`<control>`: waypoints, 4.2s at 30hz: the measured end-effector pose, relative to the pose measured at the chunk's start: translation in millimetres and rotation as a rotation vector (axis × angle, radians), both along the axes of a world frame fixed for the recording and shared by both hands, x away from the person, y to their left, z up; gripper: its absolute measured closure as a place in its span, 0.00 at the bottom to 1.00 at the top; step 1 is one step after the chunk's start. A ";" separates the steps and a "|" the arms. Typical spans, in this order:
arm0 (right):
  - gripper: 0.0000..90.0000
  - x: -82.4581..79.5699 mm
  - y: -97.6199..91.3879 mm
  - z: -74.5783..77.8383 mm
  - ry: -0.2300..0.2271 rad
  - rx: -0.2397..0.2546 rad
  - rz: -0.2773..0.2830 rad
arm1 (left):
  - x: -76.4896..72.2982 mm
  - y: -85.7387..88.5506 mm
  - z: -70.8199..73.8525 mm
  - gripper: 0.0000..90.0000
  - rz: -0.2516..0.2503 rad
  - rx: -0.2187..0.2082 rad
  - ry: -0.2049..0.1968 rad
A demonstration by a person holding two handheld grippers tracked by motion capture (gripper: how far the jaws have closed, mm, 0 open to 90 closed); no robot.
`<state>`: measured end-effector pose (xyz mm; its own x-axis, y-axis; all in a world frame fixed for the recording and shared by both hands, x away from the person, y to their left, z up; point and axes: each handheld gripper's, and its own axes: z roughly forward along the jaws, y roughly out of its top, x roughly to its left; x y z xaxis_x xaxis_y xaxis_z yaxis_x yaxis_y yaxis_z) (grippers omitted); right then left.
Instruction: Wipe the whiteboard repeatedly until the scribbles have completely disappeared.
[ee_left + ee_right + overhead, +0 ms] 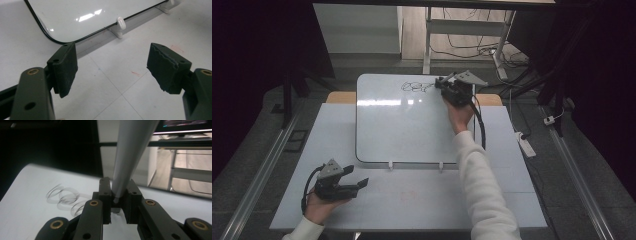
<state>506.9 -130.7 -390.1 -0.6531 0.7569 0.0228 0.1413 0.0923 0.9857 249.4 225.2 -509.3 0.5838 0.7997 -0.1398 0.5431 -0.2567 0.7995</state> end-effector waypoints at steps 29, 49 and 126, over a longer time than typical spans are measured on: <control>0.87 5.7 11.7 5.5 -0.007 -0.005 -0.003 | -3.6 2.2 1.2 0.28 0.013 -0.004 -0.008; 0.87 -0.4 18.2 1.2 -0.041 -0.030 -0.007 | -3.8 2.4 1.8 0.28 0.008 -0.005 -0.017; 0.87 -3.5 61.1 -4.1 -0.052 -0.146 0.175 | -1.1 1.5 0.6 0.28 0.008 0.002 -0.008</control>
